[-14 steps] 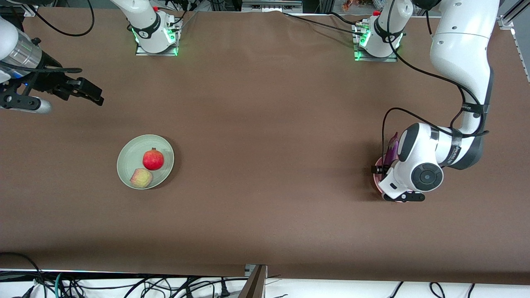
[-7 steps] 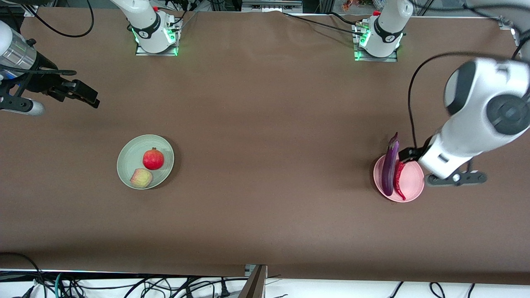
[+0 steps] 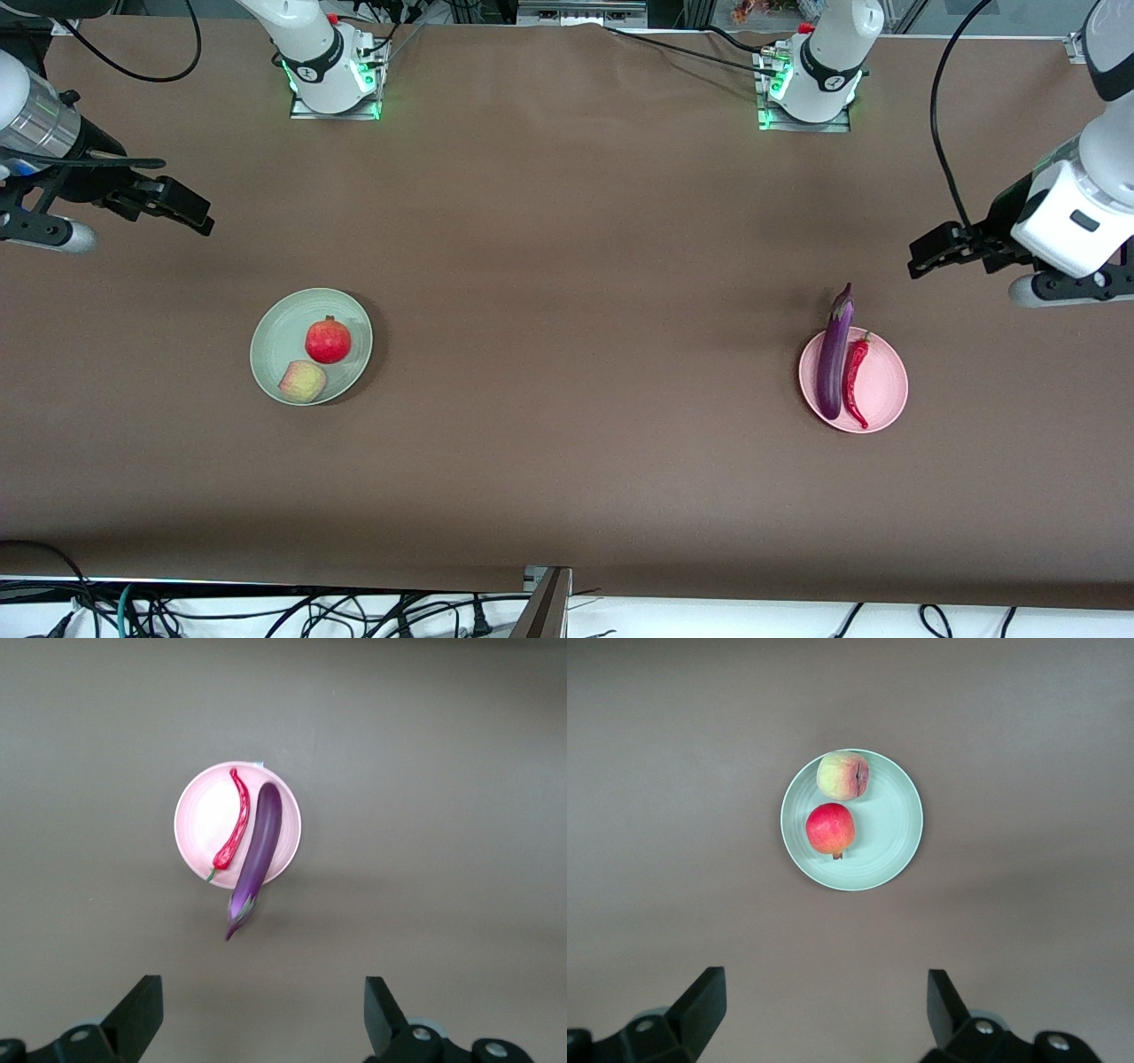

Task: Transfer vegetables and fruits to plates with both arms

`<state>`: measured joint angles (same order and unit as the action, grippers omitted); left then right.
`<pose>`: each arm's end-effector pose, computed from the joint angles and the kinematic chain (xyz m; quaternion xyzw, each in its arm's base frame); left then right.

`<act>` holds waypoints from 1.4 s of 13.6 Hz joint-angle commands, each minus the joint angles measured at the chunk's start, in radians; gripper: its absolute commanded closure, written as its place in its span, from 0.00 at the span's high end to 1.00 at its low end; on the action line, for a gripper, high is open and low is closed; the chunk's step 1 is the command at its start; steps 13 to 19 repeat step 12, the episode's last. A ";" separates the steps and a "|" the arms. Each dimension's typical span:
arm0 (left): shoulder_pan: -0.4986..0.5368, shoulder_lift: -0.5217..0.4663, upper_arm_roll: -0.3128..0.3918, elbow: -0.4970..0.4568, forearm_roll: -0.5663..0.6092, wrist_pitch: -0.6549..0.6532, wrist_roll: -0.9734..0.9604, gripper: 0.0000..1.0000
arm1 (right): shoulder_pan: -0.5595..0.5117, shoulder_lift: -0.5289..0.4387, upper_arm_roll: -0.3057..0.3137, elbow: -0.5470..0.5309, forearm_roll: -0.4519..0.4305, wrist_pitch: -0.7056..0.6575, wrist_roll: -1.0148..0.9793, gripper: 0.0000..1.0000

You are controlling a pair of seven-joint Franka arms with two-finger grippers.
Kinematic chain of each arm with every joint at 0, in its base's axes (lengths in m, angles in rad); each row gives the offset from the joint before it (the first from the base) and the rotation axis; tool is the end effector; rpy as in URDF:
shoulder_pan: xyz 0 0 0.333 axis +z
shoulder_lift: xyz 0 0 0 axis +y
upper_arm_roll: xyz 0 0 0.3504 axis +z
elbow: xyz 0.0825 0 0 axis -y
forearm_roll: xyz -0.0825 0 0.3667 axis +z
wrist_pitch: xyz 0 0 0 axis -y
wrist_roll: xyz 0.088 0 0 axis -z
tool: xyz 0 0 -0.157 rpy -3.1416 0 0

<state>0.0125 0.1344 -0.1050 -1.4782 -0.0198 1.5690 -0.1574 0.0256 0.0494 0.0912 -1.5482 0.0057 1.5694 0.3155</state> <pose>0.5770 -0.0527 0.5761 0.9991 0.0329 -0.0234 0.0141 0.5482 0.0640 0.5922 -0.9950 0.0992 0.0148 0.0020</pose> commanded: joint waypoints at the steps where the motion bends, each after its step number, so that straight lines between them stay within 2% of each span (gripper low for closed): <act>1: 0.021 -0.197 -0.004 -0.273 0.000 0.101 0.095 1.00 | -0.012 0.012 0.012 0.025 -0.015 -0.005 0.014 1.00; 2: 0.012 -0.229 -0.002 -0.316 0.023 0.130 0.093 1.00 | -0.012 0.012 0.013 0.025 -0.015 -0.003 0.014 1.00; 4: -0.006 -0.226 0.002 -0.314 0.064 0.131 0.095 1.00 | -0.012 0.012 0.012 0.025 -0.018 0.000 0.005 1.00; 7: -0.011 -0.219 0.005 -0.298 0.066 0.131 0.099 1.00 | -0.006 0.012 0.016 0.025 -0.072 -0.002 -0.006 1.00; 19: -0.014 -0.213 0.028 -0.286 0.063 0.129 0.111 1.00 | -0.009 0.012 0.016 0.025 -0.070 0.014 -0.069 1.00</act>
